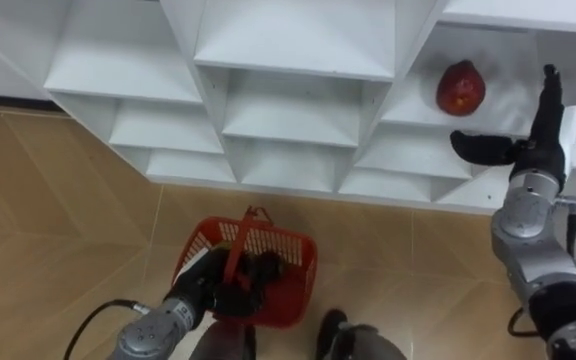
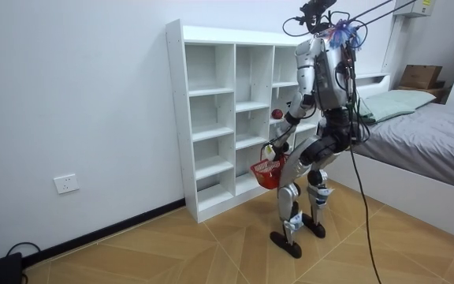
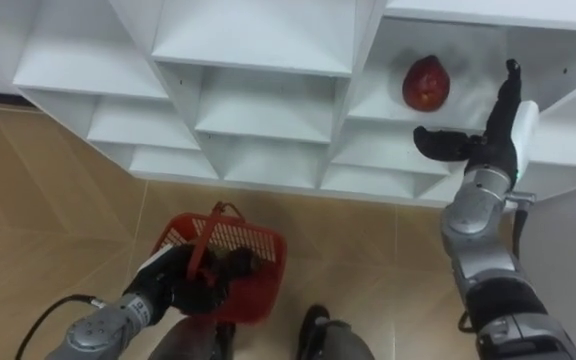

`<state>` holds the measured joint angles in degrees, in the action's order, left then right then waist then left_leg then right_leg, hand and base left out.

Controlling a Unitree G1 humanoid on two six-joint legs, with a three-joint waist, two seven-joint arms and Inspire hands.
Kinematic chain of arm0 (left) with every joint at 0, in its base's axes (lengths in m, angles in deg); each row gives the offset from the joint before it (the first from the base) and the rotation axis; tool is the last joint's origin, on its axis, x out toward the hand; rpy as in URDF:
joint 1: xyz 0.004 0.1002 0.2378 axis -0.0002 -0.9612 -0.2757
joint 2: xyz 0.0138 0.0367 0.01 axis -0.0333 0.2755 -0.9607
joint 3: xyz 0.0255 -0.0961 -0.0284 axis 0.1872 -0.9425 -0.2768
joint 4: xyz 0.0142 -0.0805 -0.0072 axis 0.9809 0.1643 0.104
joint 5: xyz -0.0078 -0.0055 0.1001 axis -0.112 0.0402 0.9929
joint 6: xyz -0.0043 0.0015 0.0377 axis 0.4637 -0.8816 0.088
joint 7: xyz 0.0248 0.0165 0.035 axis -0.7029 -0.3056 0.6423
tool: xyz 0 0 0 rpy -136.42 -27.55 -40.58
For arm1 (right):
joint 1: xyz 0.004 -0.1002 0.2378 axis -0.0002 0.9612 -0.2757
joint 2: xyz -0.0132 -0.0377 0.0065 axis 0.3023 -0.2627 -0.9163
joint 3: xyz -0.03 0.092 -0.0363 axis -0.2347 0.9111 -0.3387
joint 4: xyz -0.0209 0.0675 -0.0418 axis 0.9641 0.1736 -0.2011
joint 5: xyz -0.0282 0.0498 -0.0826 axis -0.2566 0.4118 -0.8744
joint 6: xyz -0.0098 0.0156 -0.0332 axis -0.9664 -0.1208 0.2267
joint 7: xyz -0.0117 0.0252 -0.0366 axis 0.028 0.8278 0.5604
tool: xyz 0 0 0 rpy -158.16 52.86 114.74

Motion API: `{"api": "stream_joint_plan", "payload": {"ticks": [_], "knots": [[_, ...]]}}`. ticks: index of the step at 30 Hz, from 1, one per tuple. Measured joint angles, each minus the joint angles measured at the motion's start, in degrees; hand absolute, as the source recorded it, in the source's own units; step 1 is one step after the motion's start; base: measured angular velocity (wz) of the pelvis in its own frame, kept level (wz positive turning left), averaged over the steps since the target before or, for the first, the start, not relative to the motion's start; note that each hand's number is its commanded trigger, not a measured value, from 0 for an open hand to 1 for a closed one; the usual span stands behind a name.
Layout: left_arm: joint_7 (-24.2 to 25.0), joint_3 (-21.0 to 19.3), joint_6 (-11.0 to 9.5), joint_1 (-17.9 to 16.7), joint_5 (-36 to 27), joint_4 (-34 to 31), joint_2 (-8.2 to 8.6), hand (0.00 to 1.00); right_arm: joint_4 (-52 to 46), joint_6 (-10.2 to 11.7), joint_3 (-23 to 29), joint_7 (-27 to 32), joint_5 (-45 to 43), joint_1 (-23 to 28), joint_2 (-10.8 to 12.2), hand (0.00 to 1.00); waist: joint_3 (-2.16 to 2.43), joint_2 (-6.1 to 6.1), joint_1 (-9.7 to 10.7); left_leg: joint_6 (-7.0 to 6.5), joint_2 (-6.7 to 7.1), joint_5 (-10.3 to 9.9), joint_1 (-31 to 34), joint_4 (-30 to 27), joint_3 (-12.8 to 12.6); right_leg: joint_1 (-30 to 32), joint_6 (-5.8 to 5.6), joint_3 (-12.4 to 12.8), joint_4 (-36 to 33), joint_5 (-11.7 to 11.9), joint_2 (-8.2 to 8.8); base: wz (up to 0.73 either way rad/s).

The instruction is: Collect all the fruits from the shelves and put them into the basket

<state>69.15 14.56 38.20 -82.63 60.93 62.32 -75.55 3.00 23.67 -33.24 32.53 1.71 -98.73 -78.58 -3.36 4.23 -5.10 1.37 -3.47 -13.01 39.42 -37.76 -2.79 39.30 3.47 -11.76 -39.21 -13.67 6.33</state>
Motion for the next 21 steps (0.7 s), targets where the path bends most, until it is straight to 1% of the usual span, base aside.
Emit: {"api": "stream_joint_plan", "payload": {"ticks": [1, 3, 7, 12, 16, 21], "knots": [[0.0, 0.1, 0.0, 0.0, 0.0, -0.1, 0.02, 1.0, 0.0, -0.1, 0.0, 0.0, 0.7, -0.1, 0.0, 0.0, -0.03, 0.05, 0.1, -0.09, 0.24, -0.1, 0.1, -0.3, 0.0, 0.2, -0.07, 0.0, -0.7, -0.3, 0.36, 0.0], [0.0, 0.0, 0.0, 0.1, 0.0, -0.1, -0.05, 1.0, 0.0, -0.5, 0.0, 0.0, 1.1, -0.4, 0.1, 0.0, -0.01, 0.02, -0.2, -0.15, 0.17, -0.5, 0.5, -1.3, 0.0, 0.5, -0.06, 0.0, -1.4, -0.5, 0.42, 0.0], [0.0, -0.2, 0.1, 0.2, -0.1, -0.1, -0.19, 1.0, 0.0, -0.6, 0.0, 0.1, 1.5, -0.8, 0.2, 0.0, 0.01, -0.01, -0.2, -0.25, 0.16, -1.2, 1.7, -3.4, 0.5, 1.2, -0.25, 0.0, -2.9, -1.1, 0.42, 0.02], [0.2, -0.2, 0.3, -0.1, -0.1, -1.6, -0.3, 1.0, -1.5, -0.6, 0.0, 0.7, 1.5, -1.2, 0.2, 0.0, 0.02, -0.03, -0.3, -0.38, 0.23, -1.3, 2.4, -4.0, 0.5, 1.9, -0.36, 0.2, -3.6, -1.3, 0.54, 0.0], [1.6, -0.2, 0.3, 0.0, -0.2, -1.7, -0.31, 1.0, -1.7, -0.6, 0.0, 0.6, 1.5, -2.3, 0.2, 0.0, 0.06, -0.09, -0.5, -0.36, 0.21, -1.3, 2.2, -4.0, 0.4, 1.9, -0.31, 0.3, -3.7, -1.3, 0.49, 0.0], [2.6, -0.2, 0.3, 0.0, -0.2, -1.7, -0.38, 1.0, -2.5, -0.5, 0.0, -0.5, 1.4, -2.3, 0.1, 0.0, 0.06, -0.09, -1.6, -0.29, 0.29, -1.4, 1.9, -3.9, 0.1, 2.0, -0.2, 0.5, -4.4, -1.6, 0.57, 0.01]]}}
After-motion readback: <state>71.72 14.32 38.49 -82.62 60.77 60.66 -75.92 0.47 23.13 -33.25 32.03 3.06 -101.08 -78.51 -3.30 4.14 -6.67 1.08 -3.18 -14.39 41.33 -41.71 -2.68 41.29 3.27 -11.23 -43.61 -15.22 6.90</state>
